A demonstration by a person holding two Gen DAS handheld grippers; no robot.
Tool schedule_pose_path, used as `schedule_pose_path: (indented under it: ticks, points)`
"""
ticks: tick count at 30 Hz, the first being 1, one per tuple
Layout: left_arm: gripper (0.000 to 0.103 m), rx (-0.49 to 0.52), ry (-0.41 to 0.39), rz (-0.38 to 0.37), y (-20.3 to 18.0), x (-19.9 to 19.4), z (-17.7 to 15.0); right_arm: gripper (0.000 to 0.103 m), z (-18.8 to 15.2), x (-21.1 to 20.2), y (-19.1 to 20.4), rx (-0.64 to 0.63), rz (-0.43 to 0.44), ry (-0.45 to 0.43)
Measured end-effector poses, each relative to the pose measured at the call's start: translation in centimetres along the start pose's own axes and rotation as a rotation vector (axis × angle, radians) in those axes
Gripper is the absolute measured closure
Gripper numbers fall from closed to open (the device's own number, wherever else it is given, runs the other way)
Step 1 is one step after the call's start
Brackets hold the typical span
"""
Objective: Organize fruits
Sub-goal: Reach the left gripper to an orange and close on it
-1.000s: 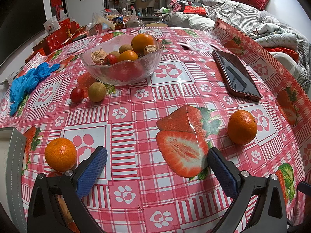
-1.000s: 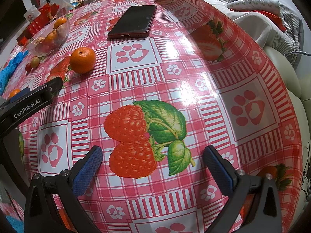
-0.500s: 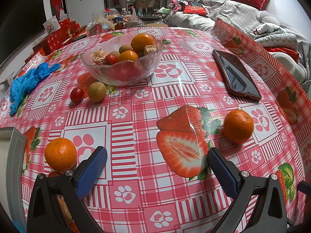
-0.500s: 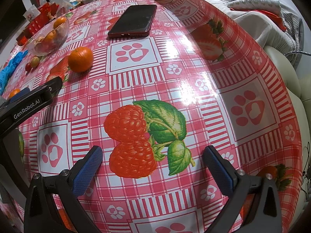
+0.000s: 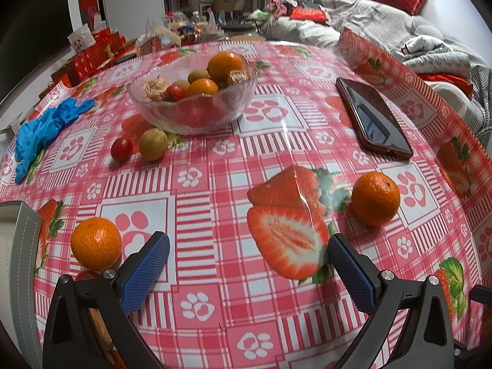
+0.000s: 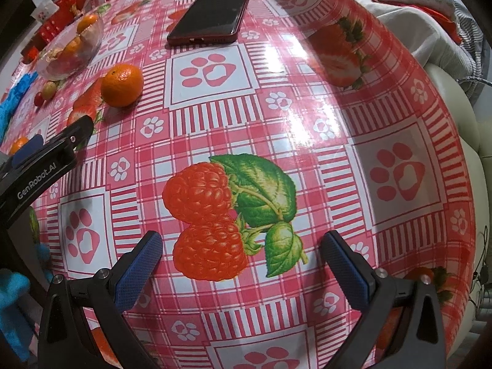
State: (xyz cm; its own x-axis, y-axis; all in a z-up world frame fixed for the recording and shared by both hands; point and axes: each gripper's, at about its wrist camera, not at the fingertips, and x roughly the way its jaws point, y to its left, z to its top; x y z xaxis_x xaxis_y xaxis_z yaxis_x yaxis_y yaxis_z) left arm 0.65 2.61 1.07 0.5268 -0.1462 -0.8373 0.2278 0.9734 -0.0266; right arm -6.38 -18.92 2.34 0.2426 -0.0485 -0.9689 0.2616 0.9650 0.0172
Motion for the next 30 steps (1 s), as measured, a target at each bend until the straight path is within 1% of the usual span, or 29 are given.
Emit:
schedule_pose_path:
  ticks: [2, 3, 6, 8, 11, 12, 13, 15, 18, 20, 22, 24, 26, 28, 30]
  points:
    - [0.0, 0.0, 0.081, -0.004, -0.2, -0.2, 0.1, 0.0, 0.5, 0.2, 0.0, -0.004, 0.001, 0.015]
    - [0.0, -0.008, 0.102, 0.0, -0.3, -0.2, 0.3, 0.0, 0.7, 0.3, 0.0, -0.007, 0.002, 0.021]
    - [0.0, -0.02, 0.12, 0.02, -0.5, -0.1, 0.5, 0.0, 1.4, 0.6, 0.1, -0.016, 0.003, 0.038]
    - [0.0, -0.033, 0.157, 0.028, -0.6, 0.1, 0.9, 0.0, 1.6, 0.7, 0.2, -0.017, 0.004, 0.047]
    - [0.0, -0.013, 0.254, -0.003, -0.9, 0.2, 1.5, 0.0, 1.5, 0.8, 0.0, -0.016, 0.008, 0.047]
    - [0.0, -0.02, 0.265, -0.027, -0.8, -0.4, 1.6, 0.0, 1.5, 0.8, 0.0, -0.015, 0.007, 0.045]
    - [0.0, -0.028, 0.258, -0.046, -0.6, -1.3, 1.6, 0.0, 1.4, 0.8, 0.0, -0.013, 0.008, 0.042]
    - [0.0, -0.033, 0.235, -0.054, 0.1, -3.3, 1.5, 0.0, 1.3, 0.8, 0.0, -0.011, 0.009, 0.034]
    - [0.0, -0.047, 0.229, -0.012, 2.4, -5.5, 1.0, 0.0, 0.9, 0.8, -0.1, -0.003, 0.012, 0.014]
    - [0.0, -0.085, 0.231, 0.018, 4.7, -6.5, 1.0, 0.0, 0.7, 0.8, -0.1, -0.002, 0.012, 0.002]
    - [0.0, -0.119, 0.209, 0.047, 6.8, -7.1, 1.5, 0.0, 0.4, 0.7, -0.1, -0.003, 0.012, 0.004]
    - [0.0, -0.122, 0.208, 0.077, 8.1, -6.7, 2.2, 0.0, 0.7, 0.8, 0.0, 0.001, 0.008, 0.049]
    - [0.0, -0.114, 0.236, 0.096, 9.1, -5.3, 3.0, 0.0, 1.2, 0.7, 0.3, 0.019, 0.02, 0.089]
    - [0.0, -0.109, 0.268, 0.093, 9.8, -3.9, 3.4, 0.0, 2.0, 0.0, 0.9, 0.018, 0.056, 0.061]
    - [0.0, -0.107, 0.281, 0.105, 9.9, -2.7, 3.8, 0.0, 3.2, -1.1, 2.2, -0.013, 0.078, 0.017]
